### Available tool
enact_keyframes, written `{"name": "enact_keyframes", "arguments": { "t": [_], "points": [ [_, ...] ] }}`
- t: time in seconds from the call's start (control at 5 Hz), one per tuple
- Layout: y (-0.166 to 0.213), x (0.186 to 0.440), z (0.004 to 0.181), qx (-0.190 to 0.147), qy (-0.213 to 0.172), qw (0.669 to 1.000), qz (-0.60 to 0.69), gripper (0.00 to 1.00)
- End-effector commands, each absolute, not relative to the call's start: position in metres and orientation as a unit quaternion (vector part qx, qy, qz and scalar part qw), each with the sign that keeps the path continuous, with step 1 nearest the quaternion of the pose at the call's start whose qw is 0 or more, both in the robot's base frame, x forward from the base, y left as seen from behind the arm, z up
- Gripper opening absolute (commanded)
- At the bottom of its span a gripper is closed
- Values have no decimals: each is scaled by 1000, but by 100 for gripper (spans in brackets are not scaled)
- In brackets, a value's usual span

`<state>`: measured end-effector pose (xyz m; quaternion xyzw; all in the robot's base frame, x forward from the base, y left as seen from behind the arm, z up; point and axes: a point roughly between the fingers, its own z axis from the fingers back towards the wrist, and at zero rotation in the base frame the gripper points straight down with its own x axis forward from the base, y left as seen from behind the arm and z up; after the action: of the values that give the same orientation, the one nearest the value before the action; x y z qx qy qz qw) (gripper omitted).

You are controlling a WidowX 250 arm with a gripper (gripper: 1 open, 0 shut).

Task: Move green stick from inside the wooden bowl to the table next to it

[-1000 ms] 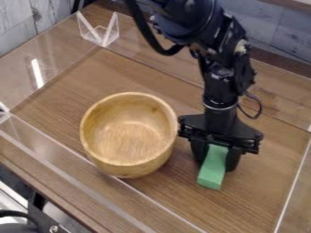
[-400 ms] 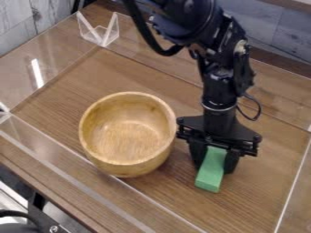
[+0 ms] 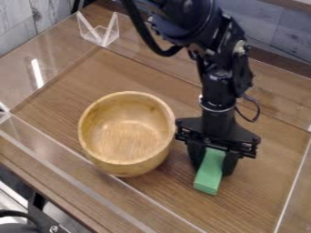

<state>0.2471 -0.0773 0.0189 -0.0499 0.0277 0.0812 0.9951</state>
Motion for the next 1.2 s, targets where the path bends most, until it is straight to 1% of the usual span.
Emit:
{"name": "enact_keyframes", "arguments": {
  "t": [0.0, 0.6, 0.8, 1.0],
  "points": [
    [-75, 252, 31, -57, 9, 995, 86, 0],
    [-73, 249, 31, -58, 17, 995, 84, 0],
    [-71, 249, 33, -58, 19, 994, 87, 100],
    [-69, 250, 38, -58, 20, 994, 90, 100]
  ]
}}
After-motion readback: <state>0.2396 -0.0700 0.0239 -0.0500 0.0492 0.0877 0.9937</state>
